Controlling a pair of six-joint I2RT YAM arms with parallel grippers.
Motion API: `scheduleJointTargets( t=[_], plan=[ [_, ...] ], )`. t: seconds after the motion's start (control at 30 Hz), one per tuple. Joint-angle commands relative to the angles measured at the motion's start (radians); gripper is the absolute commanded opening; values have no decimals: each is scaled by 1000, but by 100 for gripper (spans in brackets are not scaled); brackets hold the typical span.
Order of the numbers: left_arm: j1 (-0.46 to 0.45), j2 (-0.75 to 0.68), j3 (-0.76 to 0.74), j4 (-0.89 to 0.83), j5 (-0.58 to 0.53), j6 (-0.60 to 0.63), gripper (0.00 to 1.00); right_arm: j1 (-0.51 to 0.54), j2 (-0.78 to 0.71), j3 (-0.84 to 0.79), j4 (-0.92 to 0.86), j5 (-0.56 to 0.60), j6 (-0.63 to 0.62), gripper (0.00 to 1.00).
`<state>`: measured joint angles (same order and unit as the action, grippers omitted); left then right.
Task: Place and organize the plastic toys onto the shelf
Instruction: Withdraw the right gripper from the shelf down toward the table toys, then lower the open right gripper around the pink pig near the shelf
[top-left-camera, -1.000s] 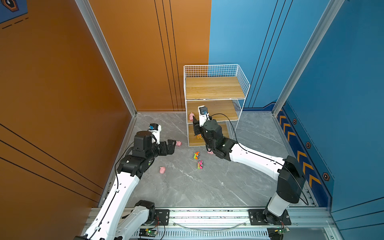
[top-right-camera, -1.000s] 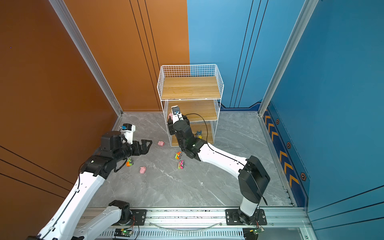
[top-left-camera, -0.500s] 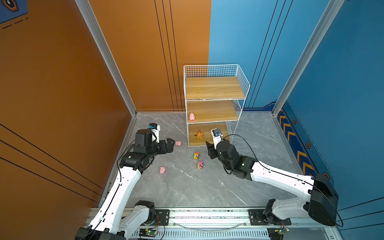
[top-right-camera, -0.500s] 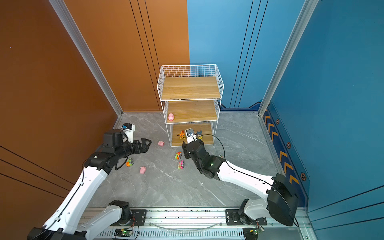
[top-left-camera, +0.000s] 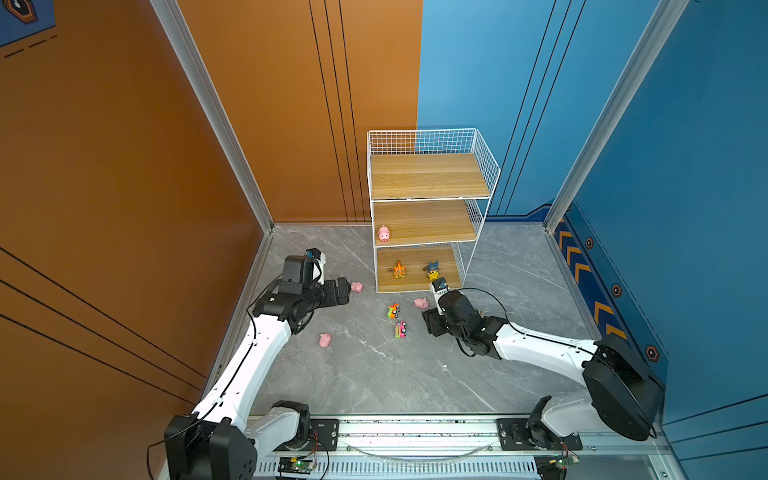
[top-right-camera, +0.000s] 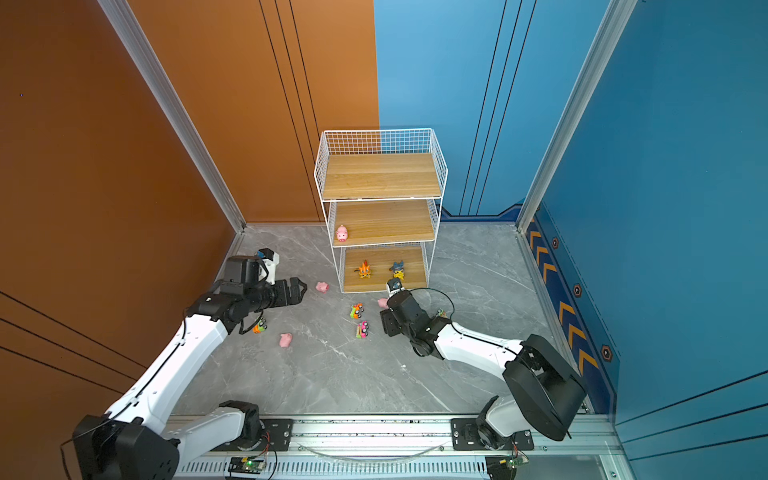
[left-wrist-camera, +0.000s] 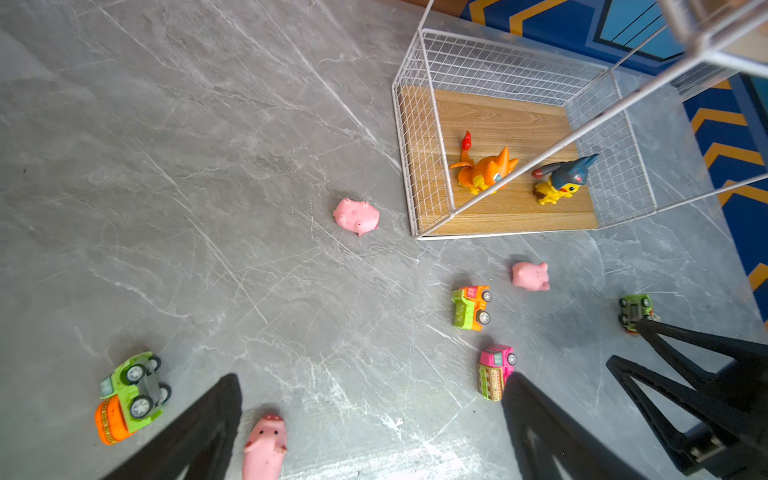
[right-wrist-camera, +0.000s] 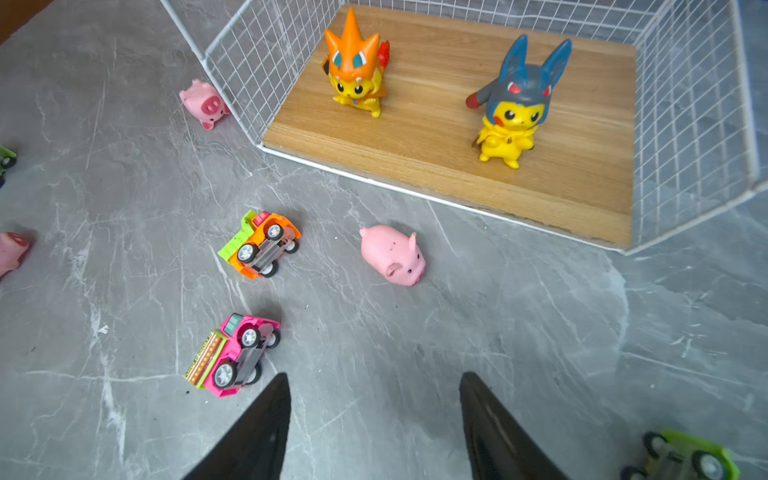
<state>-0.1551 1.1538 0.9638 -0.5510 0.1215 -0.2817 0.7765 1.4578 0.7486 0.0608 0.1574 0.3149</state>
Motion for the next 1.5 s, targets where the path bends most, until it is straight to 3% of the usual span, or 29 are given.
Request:
scheduleJointTargets(
  t=[0.0,0.2,0.5,0.83,1.47],
  plan=[
    [-21,52,19,-62,-78,-2,99,-38,25,-8,76,-81,-6,67],
    [-37,104,37,-69,-56,-1,100,-114,104,-4,163,-197,-67,66],
    [-50,79,41,-69,-30,19,100,-154,198,12,242,-347,-285,63],
    [-60,53,44,-68,-7,27,99,-156,284,118,141,-314,-440,63],
    [-64,43,49,-67,10,32,99,-166,410,288,-21,-262,-526,63]
  ],
)
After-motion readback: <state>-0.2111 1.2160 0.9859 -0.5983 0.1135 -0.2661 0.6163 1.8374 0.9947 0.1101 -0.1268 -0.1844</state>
